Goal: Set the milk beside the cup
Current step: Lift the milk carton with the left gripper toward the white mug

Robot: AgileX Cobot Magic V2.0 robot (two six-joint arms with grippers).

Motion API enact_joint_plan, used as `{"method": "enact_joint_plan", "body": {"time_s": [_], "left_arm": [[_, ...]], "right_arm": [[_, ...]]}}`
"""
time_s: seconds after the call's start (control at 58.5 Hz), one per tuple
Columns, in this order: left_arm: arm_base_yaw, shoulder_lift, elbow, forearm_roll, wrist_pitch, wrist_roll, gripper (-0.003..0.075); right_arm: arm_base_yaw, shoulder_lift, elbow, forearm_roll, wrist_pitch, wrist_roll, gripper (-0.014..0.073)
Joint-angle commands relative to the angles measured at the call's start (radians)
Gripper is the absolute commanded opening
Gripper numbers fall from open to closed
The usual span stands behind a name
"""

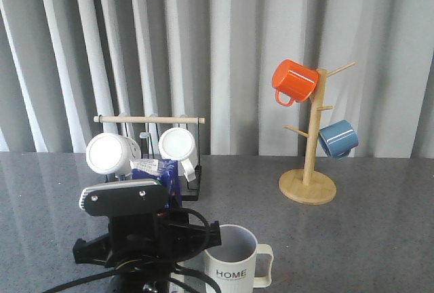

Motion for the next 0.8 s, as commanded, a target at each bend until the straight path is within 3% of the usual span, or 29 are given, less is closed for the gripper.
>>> {"method": "enact_joint_plan", "body": {"time_s": [0.0,0.393,0.786], "left_arm": [[-0.014,-0.007,-0.035,0.061,-0.043,-0.010,-0.0007],[0.000,0.012,-0.023,0.132,-0.044,-0.108,-0.0007],[0.030,0.012,0.089,0.223,-0.030,-0.255,-0.0007]], "right_arm": [[-0.005,0.001,-0.024,-0.005,-0.070,-0.004,-0.0011],[-0.005,0.001,-0.024,-0.005,-0.070,-0.004,-0.0011],[-0.005,0.001,-0.024,-0.005,-0.070,-0.004,-0.0011]]}}
